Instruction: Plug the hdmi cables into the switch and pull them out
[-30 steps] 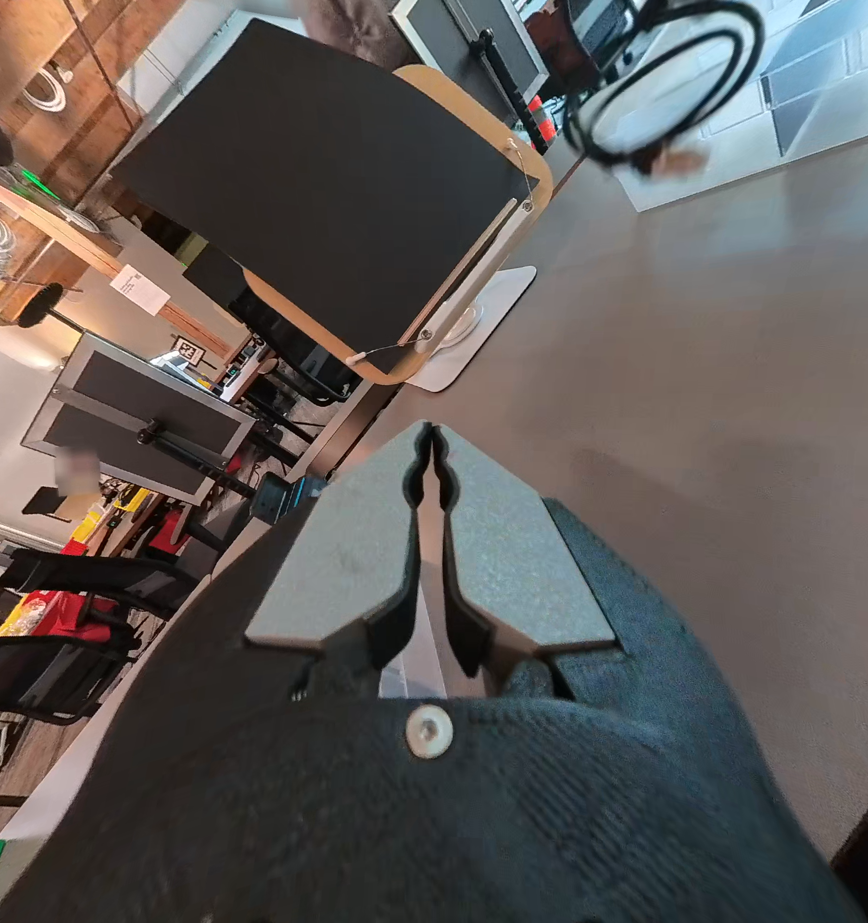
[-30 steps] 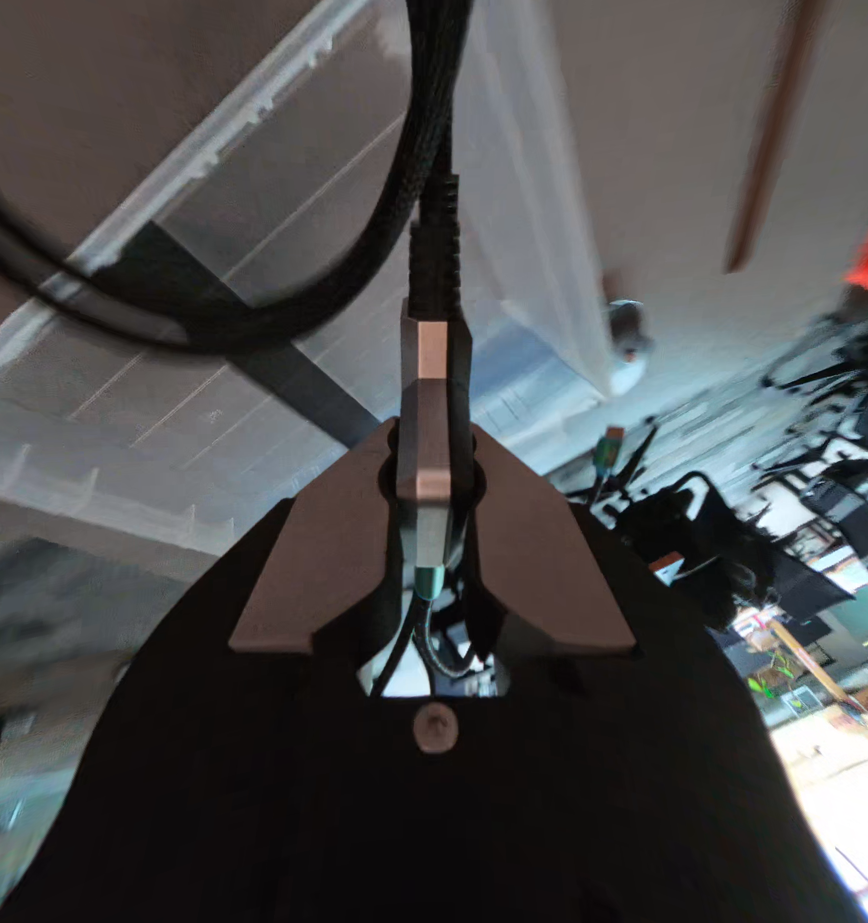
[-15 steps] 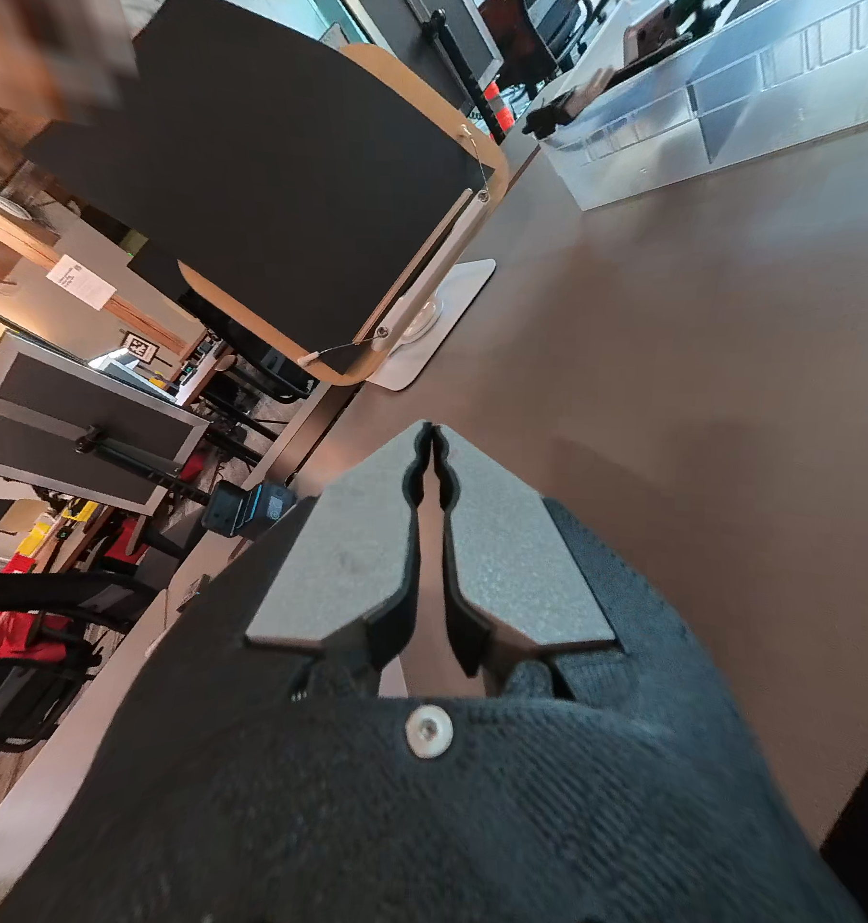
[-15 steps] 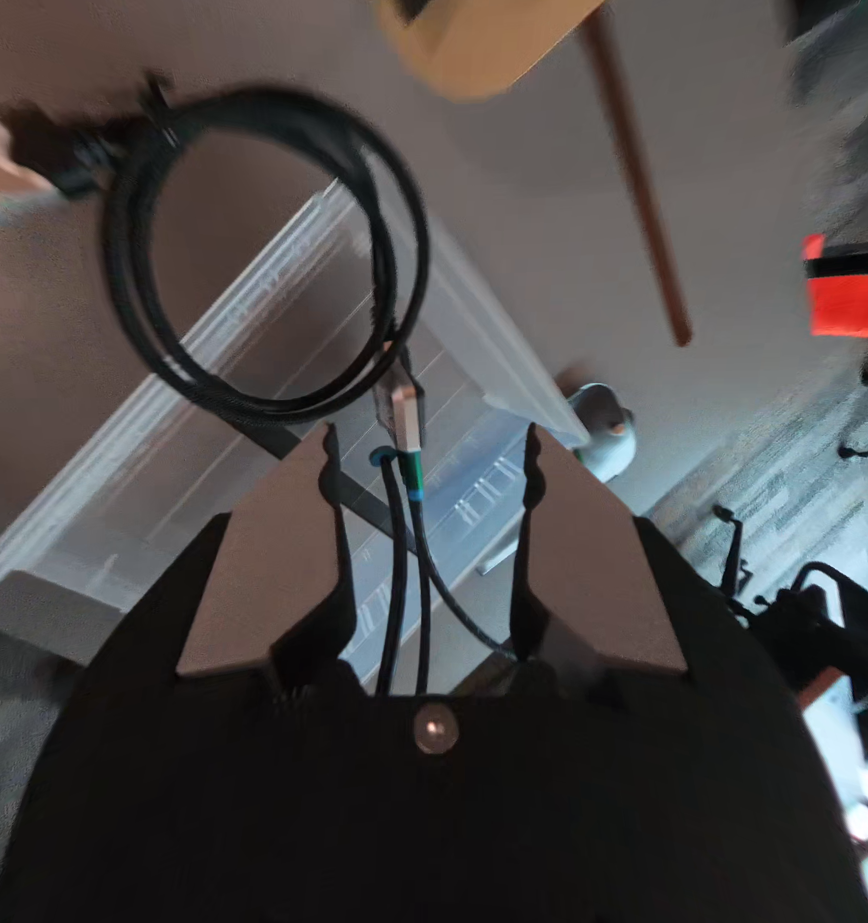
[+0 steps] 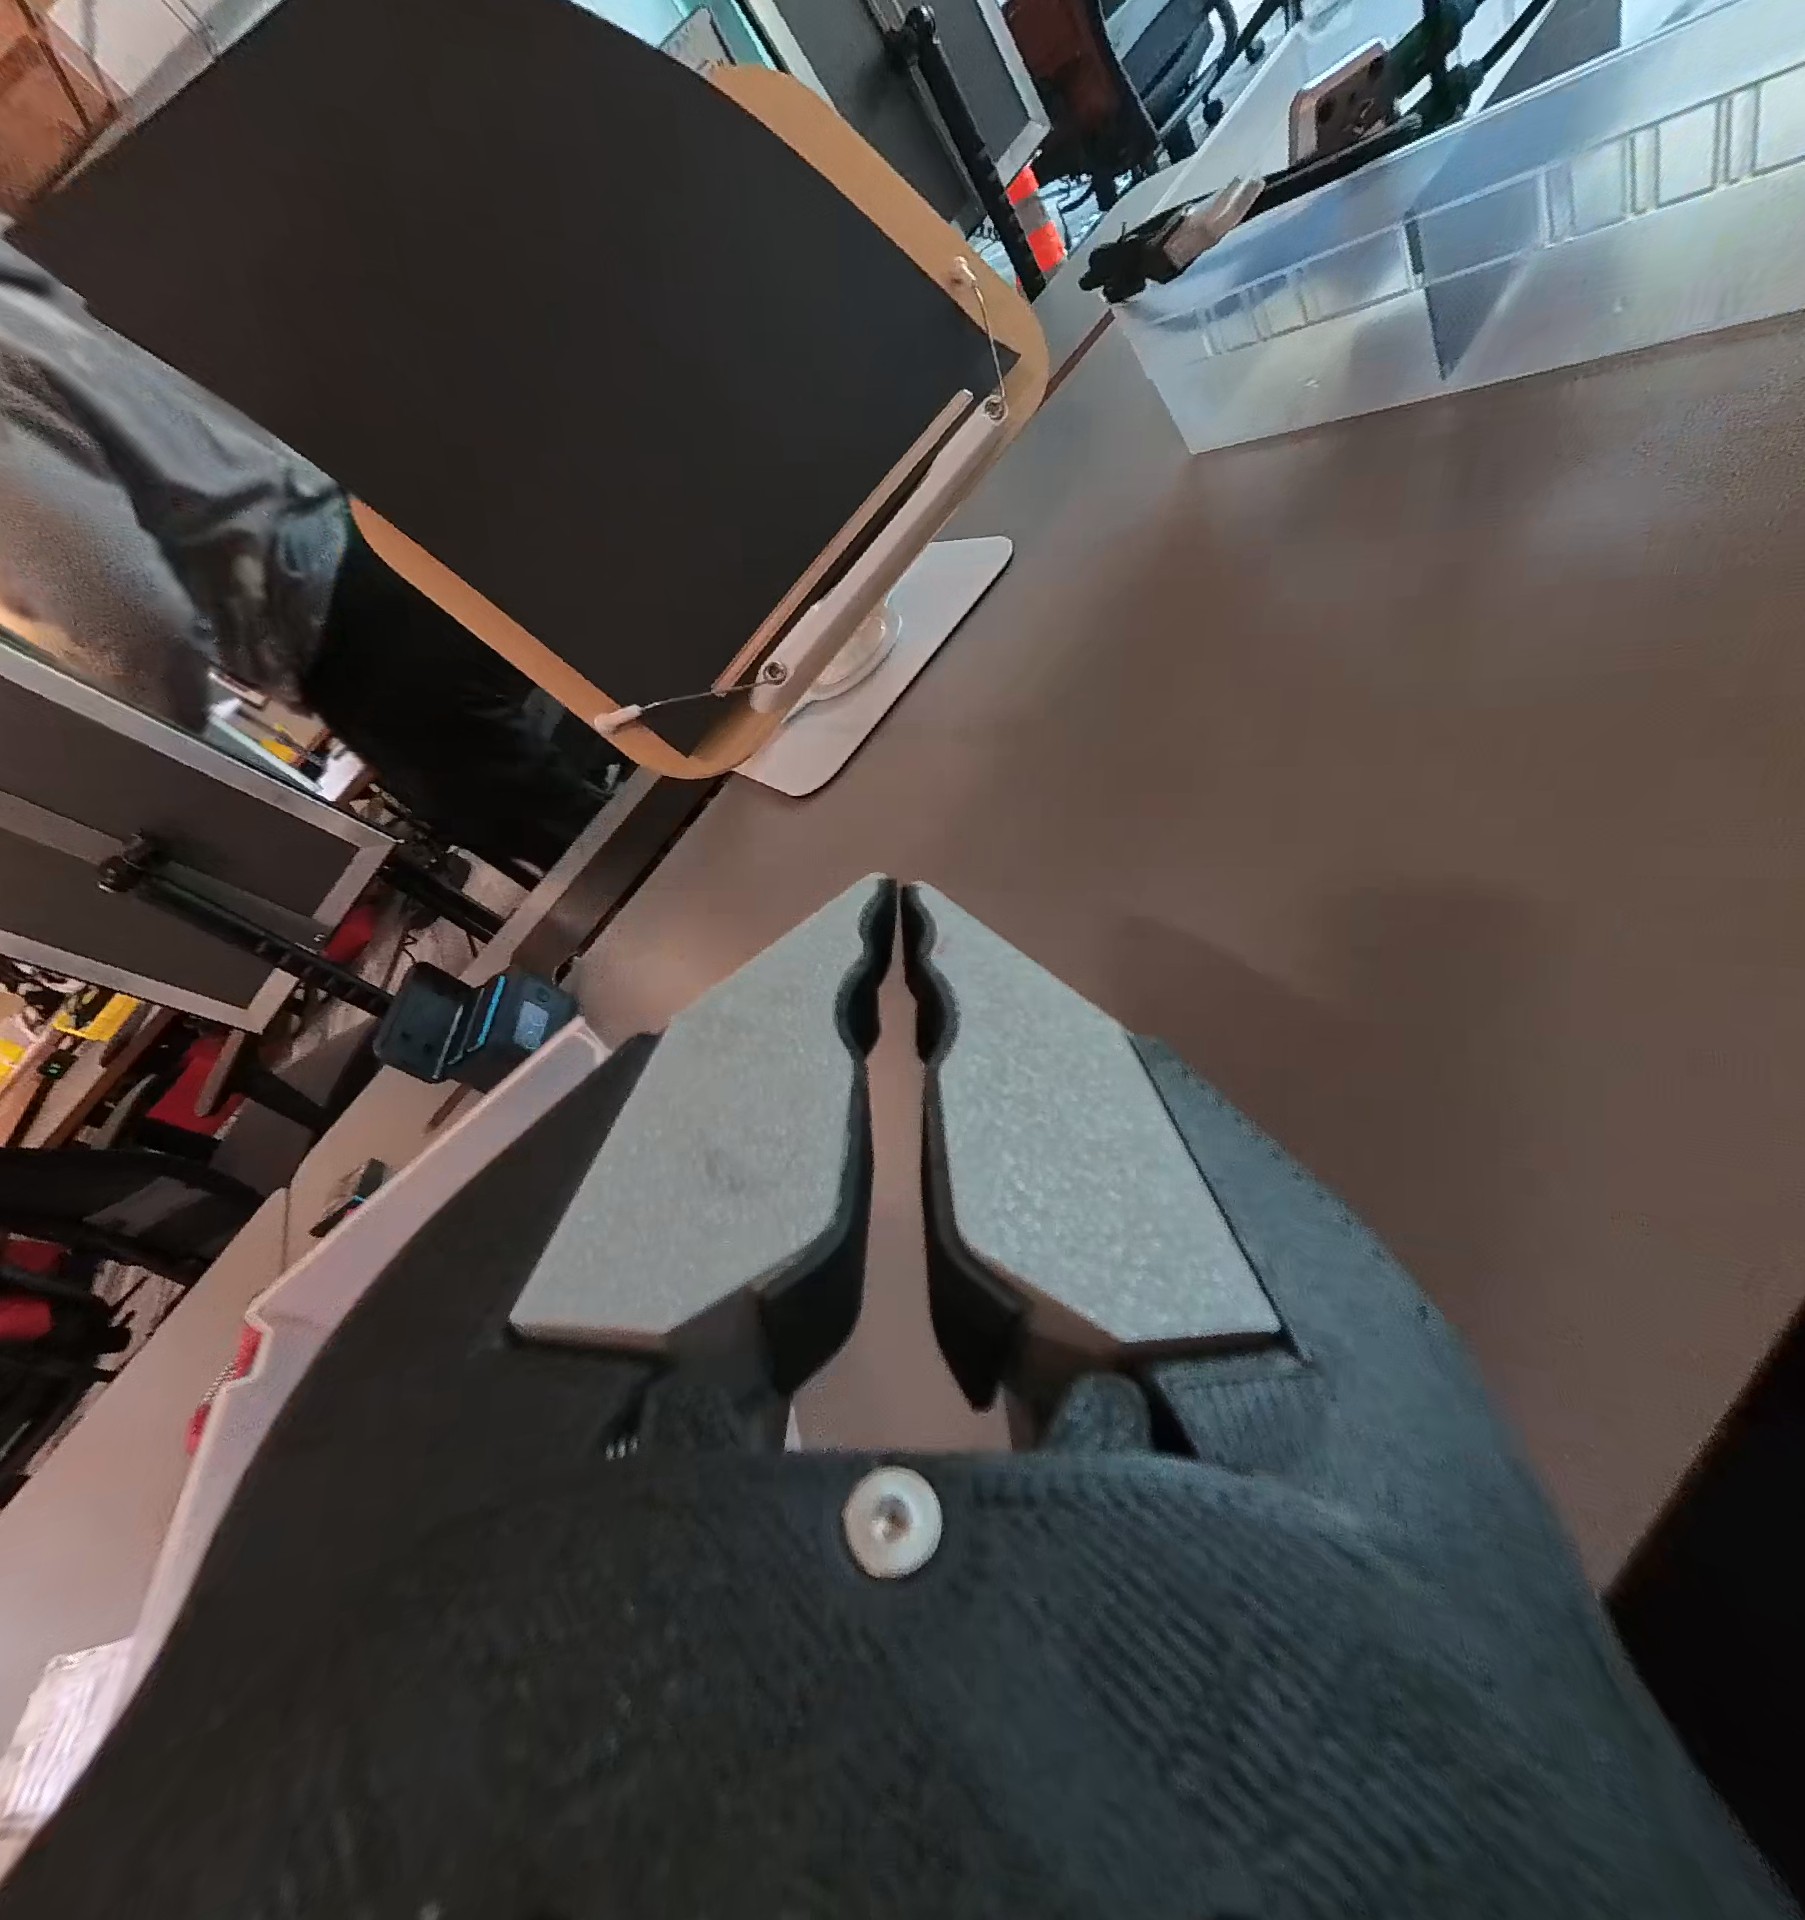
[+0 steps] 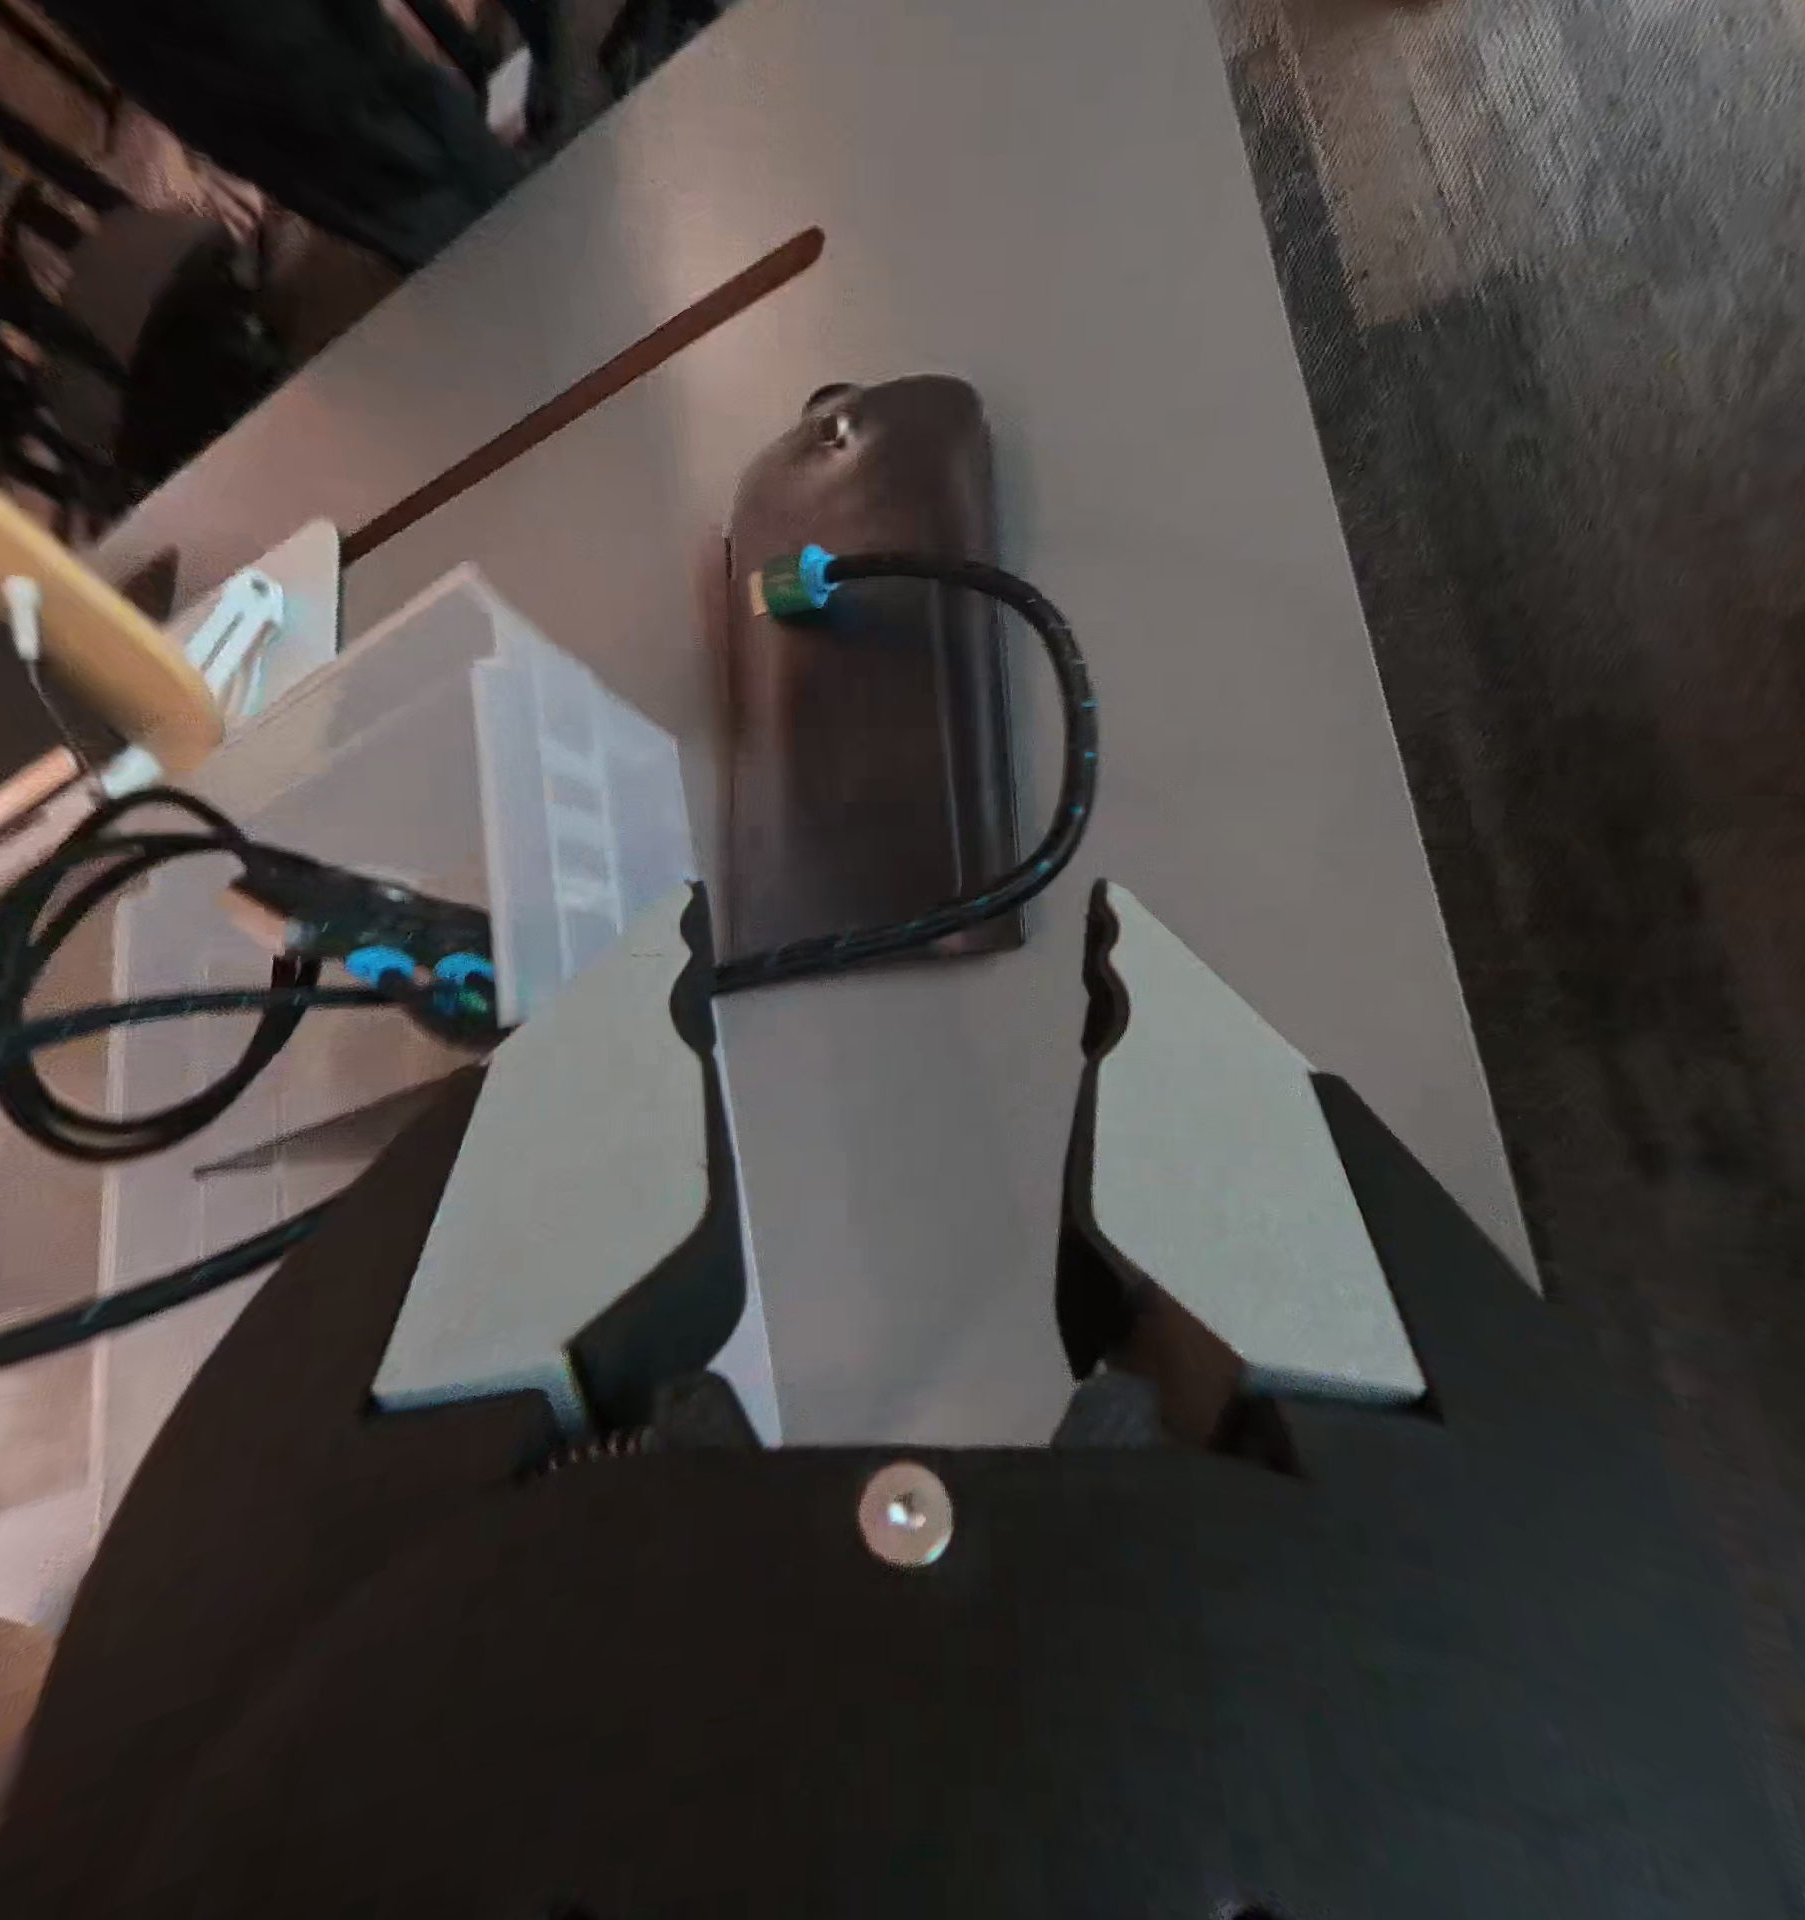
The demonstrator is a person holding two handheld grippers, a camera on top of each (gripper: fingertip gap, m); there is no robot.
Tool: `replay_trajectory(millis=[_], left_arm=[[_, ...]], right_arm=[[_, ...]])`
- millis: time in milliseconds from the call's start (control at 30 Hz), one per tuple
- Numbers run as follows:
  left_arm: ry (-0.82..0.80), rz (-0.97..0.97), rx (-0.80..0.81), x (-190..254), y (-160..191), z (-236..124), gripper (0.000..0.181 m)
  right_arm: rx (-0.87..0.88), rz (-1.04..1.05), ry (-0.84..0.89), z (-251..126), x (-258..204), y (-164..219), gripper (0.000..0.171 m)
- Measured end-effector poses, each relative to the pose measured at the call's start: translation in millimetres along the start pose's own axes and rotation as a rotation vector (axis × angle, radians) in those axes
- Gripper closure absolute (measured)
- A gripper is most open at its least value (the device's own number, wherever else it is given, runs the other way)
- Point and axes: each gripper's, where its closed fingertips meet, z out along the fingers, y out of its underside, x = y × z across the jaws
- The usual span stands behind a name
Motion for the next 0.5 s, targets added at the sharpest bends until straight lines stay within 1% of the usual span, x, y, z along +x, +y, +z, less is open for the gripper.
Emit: replay_trajectory(millis=[67, 133, 167, 233, 300, 333, 400, 500], left_arm=[[0.004, -0.011, -0.025, 4, 4, 2, 0.181], [0.0, -0.003, -0.059, 6, 10, 3, 0.181], [-0.004, 0.002, -0.075, 7, 12, 4, 0.181], [-0.006, 0.004, -0.105, 9, 18, 8, 0.181], [-0.006, 0.002, -0.131, 10, 22, 13, 0.181], [-0.003, 0.002, -0.138, 11, 24, 16, 0.181], [0.0, 0.007, -0.142, 13, 24, 22, 0.181], [0.011, 0.015, -0.137, 18, 25, 29, 0.181]], right_arm=[[-0.003, 0.084, -0.032, 21, 15, -3, 0.102], [-0.047, 0.121, -0.042, 42, 28, -5, 0.098], [-0.077, 0.128, -0.068, 51, 29, -6, 0.11], [-0.151, 0.152, -0.202, 68, 15, -4, 0.133], [-0.217, 0.171, -0.259, 75, 9, -2, 0.157], [-0.174, 0.159, -0.296, 72, 5, -10, 0.169], [-0.022, 0.111, -0.36, 54, -6, -36, 0.168], [0.167, -0.101, -0.416, 14, -33, -63, 0.169]])
